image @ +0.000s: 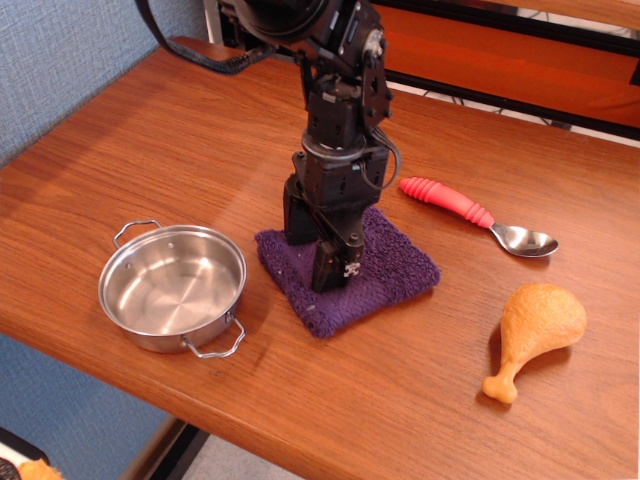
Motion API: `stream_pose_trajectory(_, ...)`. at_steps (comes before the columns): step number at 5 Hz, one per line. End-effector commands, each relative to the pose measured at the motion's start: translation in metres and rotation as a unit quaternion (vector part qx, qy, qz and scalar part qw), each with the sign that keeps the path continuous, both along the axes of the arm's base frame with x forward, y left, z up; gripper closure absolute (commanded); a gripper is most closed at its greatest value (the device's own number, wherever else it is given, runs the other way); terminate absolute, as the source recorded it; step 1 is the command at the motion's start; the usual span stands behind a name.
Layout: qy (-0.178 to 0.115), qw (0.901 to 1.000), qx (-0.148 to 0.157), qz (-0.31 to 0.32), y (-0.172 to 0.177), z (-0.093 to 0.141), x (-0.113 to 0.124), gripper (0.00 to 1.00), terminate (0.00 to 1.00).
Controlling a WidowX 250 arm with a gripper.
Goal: Move the towel from the back to the front edge
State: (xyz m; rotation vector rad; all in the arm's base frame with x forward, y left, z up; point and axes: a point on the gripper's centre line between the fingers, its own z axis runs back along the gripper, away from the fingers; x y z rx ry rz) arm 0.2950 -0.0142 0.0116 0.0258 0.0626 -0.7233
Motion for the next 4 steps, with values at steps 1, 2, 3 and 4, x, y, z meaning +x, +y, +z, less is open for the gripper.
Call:
stream_pose_trajectory(1,0.0,0.9996,-0.003,-0.029,0.003,0.006,-0.02,0.0,0.0)
stream_pose_trajectory(2,0.002,0.9996,-0.001,-0.029,0.004,0.006,-0.024,0.0,0.0)
stream_pose_trajectory(3,-0.028,0.9994,-0.013,-0.015,0.011,0.021,-0.018,0.0,0.0)
stream_pose_trajectory(4,-0.061,0.9974,-0.038,-0.002,0.011,0.042,-0.005,0.0,0.0)
